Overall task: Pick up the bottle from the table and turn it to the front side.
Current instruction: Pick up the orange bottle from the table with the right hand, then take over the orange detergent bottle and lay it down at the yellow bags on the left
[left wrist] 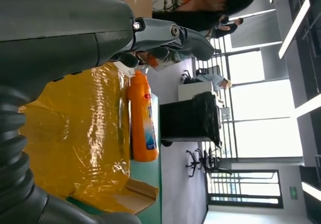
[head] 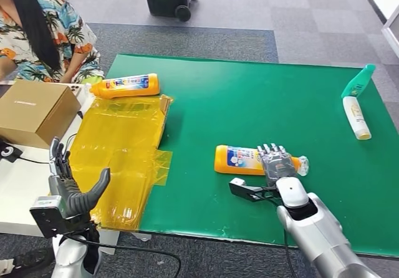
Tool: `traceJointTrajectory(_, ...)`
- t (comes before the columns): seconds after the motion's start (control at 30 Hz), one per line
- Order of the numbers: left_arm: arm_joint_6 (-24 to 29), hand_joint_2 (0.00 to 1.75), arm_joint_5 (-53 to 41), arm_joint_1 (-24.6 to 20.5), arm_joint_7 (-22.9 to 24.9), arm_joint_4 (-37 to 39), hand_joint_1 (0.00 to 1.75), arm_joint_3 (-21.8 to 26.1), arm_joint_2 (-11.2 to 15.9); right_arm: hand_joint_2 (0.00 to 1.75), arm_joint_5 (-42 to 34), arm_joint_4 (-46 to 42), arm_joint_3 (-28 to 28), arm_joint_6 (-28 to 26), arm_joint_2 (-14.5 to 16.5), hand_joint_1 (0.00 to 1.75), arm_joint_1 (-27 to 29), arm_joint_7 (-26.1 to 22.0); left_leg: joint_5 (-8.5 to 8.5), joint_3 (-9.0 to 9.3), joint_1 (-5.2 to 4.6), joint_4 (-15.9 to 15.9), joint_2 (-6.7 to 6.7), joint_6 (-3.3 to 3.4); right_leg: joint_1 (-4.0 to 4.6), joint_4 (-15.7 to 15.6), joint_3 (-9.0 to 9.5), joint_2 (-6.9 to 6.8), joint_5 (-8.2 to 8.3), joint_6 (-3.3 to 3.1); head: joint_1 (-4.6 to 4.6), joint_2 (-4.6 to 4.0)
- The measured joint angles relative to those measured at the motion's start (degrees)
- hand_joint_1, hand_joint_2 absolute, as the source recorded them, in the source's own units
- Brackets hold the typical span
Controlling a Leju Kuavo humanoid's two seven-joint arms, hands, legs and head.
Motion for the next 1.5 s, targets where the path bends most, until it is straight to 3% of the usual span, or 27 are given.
traceJointTrajectory(0.23,-0.1,1.75,0.0,0.0,-0.5,0.0,0.0,0.6,-0.3,1.75,-1.2,1.2,0.7,-2.6,0.0,1.75,-0.7,-2.2,0.01,0.04,0.0,0.0,0.0,-0.01,0.0,0.0,0.02,0.0,0.01,0.0,0.01,0.0)
traceJointTrajectory(0.43,-0.1,1.75,0.0,-0.1,-0.7,0.0,0.0,1.0,-0.4,1.75,-1.6,2.1,1.6,-8.7,0.1,1.75,-0.5,-2.9,0.01,-0.02,0.0,0.0,0.0,-0.01,0.0,0.0,0.0,0.0,0.01,0.0,0.0,-0.01)
traceJointTrajectory(0.57,0.4,1.75,-0.1,-0.1,-0.7,0.0,0.0,1.0,-0.7,1.75,-1.6,2.6,2.0,-17.0,0.8,1.75,0.4,-3.0,0.04,-0.15,0.0,0.0,-0.01,-0.01,0.0,0.0,-0.1,0.0,0.02,0.01,0.0,0.0)
traceJointTrajectory(0.67,0.7,1.75,-0.2,-0.2,-0.7,0.0,0.0,0.9,-0.8,1.75,-4.2,2.5,1.6,-24.7,2.3,1.75,1.4,-5.9,0.04,-0.18,0.0,0.0,0.0,-0.01,0.0,0.0,-0.16,0.0,0.02,0.0,-0.01,0.0)
traceJointTrajectory(0.83,-0.3,1.75,0.2,-0.8,-0.6,0.1,0.0,0.3,-0.9,1.75,-8.9,1.0,0.1,-31.8,5.2,1.75,3.5,-9.6,0.04,-0.26,0.0,0.0,-0.01,-0.01,0.01,0.0,-0.24,-0.01,-0.01,0.0,-0.01,0.01)
traceJointTrajectory(1.03,-5.6,1.75,3.1,-1.9,-0.3,0.6,0.0,-2.4,-0.8,1.75,-14.9,-0.8,-2.5,-36.5,8.8,1.75,5.6,-13.4,0.02,-0.3,0.0,0.0,-0.01,0.01,0.0,0.0,-0.26,-0.01,-0.01,0.0,-0.01,0.0)
traceJointTrajectory(1.27,-18.7,1.75,11.5,-4.1,0.7,2.8,0.0,-7.6,-0.3,1.75,-21.5,-3.4,-7.5,-36.7,13.8,1.75,7.0,-24.3,0.04,-0.31,0.0,0.0,-0.01,-0.01,0.0,0.0,-0.3,0.0,-0.01,-0.01,-0.01,0.0)
traceJointTrajectory(1.5,-25.7,1.75,17.6,-5.9,3.2,4.9,0.0,-11.4,0.1,1.75,-26.9,-4.2,-8.9,-36.9,16.6,1.75,7.8,-32.0,0.03,-0.32,0.0,0.0,0.0,-0.01,0.0,0.0,-0.32,0.0,-0.02,-0.01,-0.01,0.01)
